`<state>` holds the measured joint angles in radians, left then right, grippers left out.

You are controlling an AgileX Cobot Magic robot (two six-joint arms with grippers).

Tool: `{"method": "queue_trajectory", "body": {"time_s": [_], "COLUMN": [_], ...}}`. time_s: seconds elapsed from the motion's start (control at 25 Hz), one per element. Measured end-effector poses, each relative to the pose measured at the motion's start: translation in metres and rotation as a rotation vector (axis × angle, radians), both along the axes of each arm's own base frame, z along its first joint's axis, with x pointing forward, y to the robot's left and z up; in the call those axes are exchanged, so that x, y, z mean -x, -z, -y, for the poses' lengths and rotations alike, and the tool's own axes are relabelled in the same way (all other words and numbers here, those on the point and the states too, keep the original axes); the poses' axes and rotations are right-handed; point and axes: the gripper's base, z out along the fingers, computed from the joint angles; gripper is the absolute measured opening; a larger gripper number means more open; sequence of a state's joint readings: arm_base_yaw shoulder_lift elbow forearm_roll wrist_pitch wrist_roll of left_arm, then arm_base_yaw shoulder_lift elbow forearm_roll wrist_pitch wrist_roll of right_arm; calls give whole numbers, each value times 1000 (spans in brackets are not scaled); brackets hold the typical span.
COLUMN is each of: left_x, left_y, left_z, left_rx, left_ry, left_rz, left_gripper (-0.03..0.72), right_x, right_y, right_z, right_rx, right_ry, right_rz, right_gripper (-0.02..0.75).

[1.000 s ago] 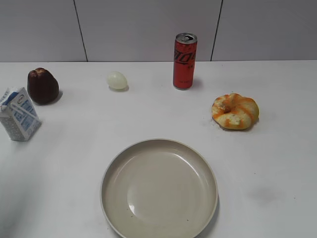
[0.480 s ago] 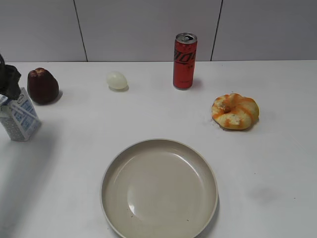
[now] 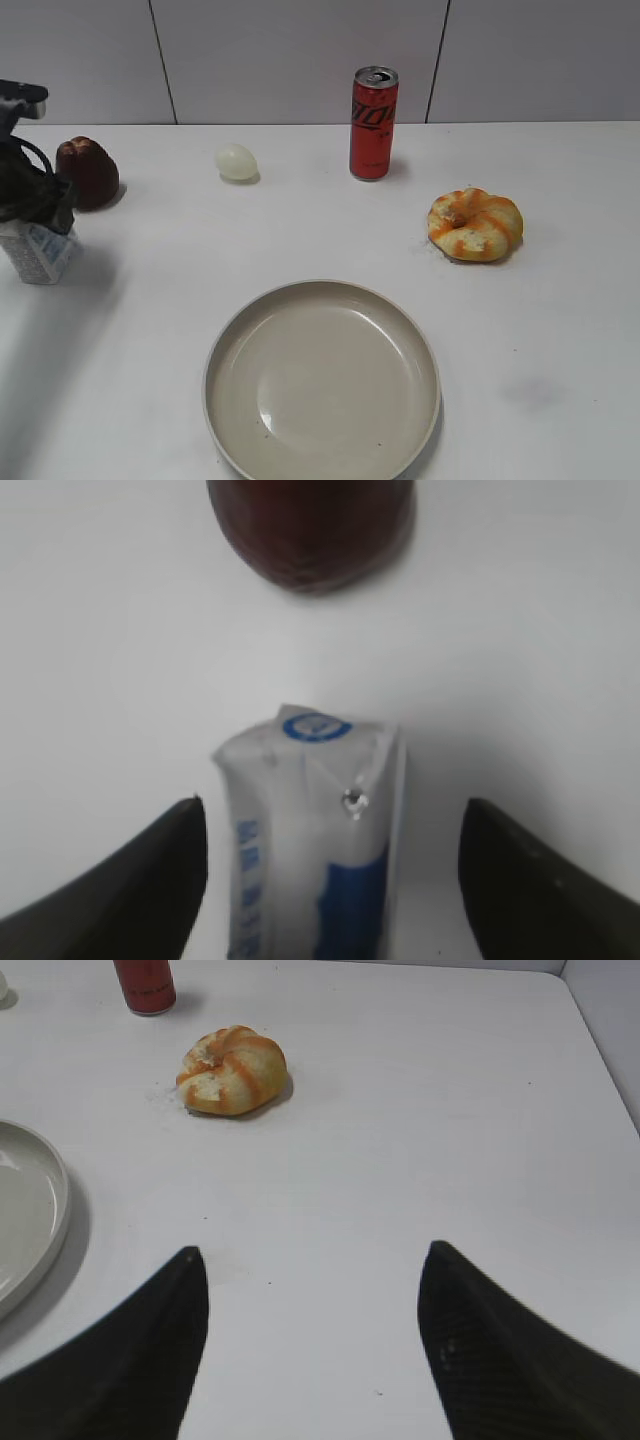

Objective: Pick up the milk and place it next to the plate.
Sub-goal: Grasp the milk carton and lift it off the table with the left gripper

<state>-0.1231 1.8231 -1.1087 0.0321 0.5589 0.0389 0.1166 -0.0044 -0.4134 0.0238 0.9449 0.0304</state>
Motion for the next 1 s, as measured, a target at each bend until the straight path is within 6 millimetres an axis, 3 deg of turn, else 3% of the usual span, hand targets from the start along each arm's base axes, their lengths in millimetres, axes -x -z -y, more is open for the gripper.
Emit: {"method": "queue_trajectory", "body": {"time_s": [0.2,0.48,0.6,0.72,0.84,1.0], "left_x": [-1,-1,0,4,16,49], "left_y": [9,10,7,-5,-30,-68], "left_z": [0,-3,-3,-4,-1,15], "left_rx": [-4,-6,-4,-2,15,72], "left_ry": [-1,-7,-9,-12,-38,-88], "left_rz": [-30,-34,-29,-25,-9,37], "left_gripper": [555,346,304,298,295,295], "right_x": [0,0,0,0,0,0], "right_y": [0,0,0,0,0,0], "right_z": [0,0,0,0,0,0], "right_rx": [0,0,0,0,0,0], "right_ry": [0,0,0,0,0,0], "right_rz": [0,0,0,0,0,0], "right_gripper": [500,500,500,500,500,500]}}
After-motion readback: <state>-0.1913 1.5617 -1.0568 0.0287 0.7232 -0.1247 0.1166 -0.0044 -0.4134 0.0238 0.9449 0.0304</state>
